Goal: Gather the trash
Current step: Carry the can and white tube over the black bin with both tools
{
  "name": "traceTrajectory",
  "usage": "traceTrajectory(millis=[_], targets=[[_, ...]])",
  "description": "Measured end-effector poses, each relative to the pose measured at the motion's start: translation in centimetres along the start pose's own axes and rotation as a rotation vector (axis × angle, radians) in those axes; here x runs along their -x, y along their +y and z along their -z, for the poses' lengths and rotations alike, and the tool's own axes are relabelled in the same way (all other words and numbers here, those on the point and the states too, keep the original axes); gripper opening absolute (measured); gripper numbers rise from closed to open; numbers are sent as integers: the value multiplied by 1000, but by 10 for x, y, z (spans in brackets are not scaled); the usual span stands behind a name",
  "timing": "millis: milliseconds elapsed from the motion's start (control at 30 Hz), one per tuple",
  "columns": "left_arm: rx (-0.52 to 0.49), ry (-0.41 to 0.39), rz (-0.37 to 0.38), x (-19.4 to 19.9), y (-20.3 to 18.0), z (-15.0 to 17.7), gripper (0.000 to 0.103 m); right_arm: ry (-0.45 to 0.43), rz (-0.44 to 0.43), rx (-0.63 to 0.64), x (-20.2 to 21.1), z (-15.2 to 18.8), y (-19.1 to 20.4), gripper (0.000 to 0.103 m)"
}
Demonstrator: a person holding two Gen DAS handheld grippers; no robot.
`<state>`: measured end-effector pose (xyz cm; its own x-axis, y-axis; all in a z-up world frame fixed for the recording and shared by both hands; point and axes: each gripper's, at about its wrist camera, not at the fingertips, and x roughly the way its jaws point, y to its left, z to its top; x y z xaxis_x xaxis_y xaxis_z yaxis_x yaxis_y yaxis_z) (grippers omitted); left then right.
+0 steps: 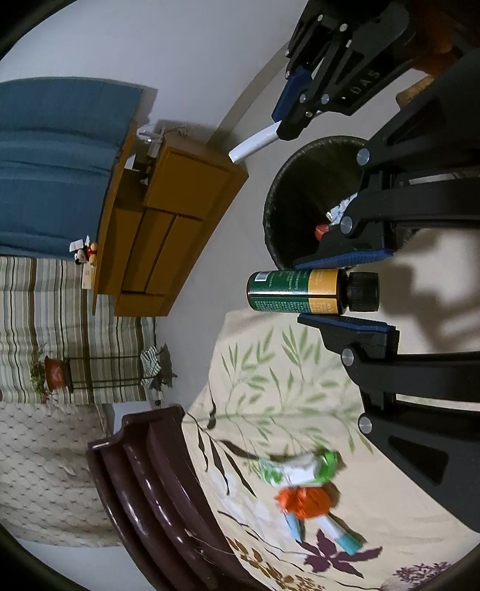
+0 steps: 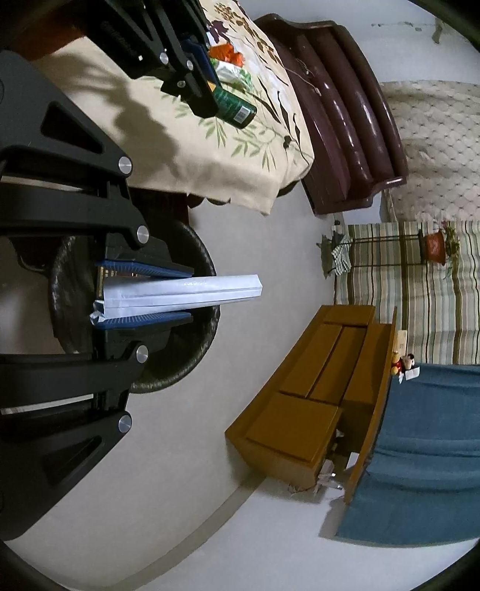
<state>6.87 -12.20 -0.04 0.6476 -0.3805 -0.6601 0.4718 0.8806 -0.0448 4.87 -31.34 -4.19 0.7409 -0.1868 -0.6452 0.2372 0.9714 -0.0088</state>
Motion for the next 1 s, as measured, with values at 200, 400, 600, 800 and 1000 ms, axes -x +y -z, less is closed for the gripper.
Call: traceTrajectory(millis=[200,400,600,800,1000], targets=[[-24,19,7,-21,-18,-7,25,9,14,-23,-11,1,-14,19],[-34,34,-2,-37,-27,-12,25,16,23,-44,-22,1,-24,19],[-47,55,-11,-52,-40,-16,25,18,29,-65,-31,-1,-35,19],[-72,63,-19,-58,-51,-19,25,22,29,-78,-39,-2,-41,19],[-72,81,-29,-63,-51,-20,28,23,27,-87,-42,-2,-44,20]])
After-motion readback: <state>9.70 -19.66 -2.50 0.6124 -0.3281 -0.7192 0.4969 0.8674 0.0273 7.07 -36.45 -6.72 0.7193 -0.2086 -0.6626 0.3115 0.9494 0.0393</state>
